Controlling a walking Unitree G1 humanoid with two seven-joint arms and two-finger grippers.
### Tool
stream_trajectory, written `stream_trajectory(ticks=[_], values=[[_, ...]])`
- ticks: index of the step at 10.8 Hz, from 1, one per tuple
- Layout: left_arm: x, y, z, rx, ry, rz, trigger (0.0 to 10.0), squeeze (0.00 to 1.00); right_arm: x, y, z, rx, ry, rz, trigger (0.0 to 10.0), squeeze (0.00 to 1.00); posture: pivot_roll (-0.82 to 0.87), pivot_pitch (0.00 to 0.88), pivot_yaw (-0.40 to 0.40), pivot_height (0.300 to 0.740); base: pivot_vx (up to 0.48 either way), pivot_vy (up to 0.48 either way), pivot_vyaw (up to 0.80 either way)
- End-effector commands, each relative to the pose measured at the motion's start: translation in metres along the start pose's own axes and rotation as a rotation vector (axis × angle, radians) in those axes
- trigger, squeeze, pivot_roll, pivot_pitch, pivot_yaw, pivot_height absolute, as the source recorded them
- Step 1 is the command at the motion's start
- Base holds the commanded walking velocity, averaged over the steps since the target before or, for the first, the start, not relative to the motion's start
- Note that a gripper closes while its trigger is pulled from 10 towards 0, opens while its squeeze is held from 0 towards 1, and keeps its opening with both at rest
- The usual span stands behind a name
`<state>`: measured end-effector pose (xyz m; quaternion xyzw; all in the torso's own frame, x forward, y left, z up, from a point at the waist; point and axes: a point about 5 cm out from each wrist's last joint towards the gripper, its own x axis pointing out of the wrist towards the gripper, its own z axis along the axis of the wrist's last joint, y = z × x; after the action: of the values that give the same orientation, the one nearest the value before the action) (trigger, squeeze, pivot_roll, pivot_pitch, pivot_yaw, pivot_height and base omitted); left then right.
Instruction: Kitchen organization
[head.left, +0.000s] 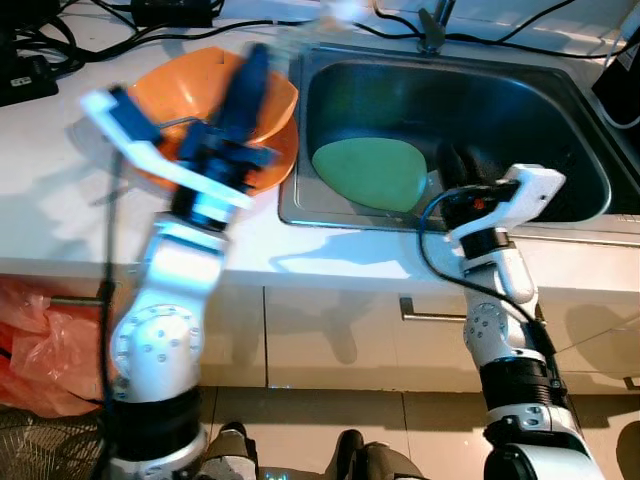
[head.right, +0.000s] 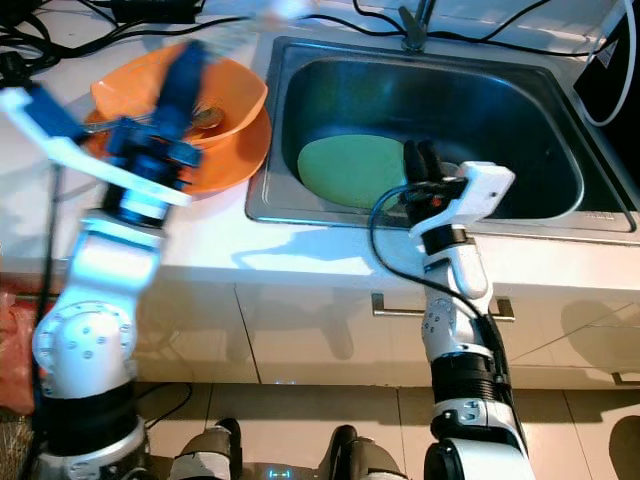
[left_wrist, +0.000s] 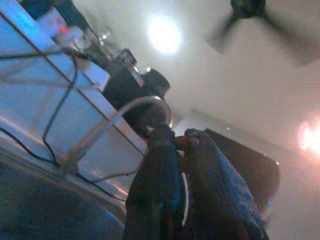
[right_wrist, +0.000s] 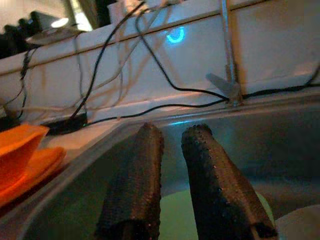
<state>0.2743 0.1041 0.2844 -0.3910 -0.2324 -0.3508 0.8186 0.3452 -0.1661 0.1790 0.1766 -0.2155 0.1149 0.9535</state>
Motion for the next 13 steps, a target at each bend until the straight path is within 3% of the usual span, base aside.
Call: stream_trajectory(ticks=[1,3,5,8,13], values=[[0.006,-0.008,-0.007,0.006,0.033,-0.033,10.0,0.0,-0.008,-0.014,-0.009,0.041,0.046,-0.082,10.0,0.0,0.21,0.179,-0.069,0.74,0.0,0.0,0.0],[0.006,-0.008,-0.024,-0.024,0.09,-0.022,10.0,0.0,-0.008,-0.024,-0.007,0.061,0.041,-0.14,10.0,0.0,0.21,0.165,-0.058,0.74,0.0,0.0,0.0],[-0.002,0.007,-0.044,-0.02,0.175,0.019,10.0,0.0,-0.01,-0.027,-0.006,0.085,0.037,-0.159,10.0,0.0,0.2,0.16,-0.052,0.74,0.0,0.0,0.0],[-0.008,0.024,-0.056,-0.043,0.193,0.079,10.0,0.0,-0.009,-0.029,-0.006,0.115,0.039,-0.176,10.0,0.0,0.19,0.171,-0.056,0.74,0.0,0.0,0.0],[-0.032,0.052,-0.08,-0.099,0.214,0.212,10.0,0.0,-0.01,-0.031,-0.008,0.122,0.064,-0.172,10.0,0.0,0.18,0.188,-0.071,0.74,0.0,0.0,0.0]])
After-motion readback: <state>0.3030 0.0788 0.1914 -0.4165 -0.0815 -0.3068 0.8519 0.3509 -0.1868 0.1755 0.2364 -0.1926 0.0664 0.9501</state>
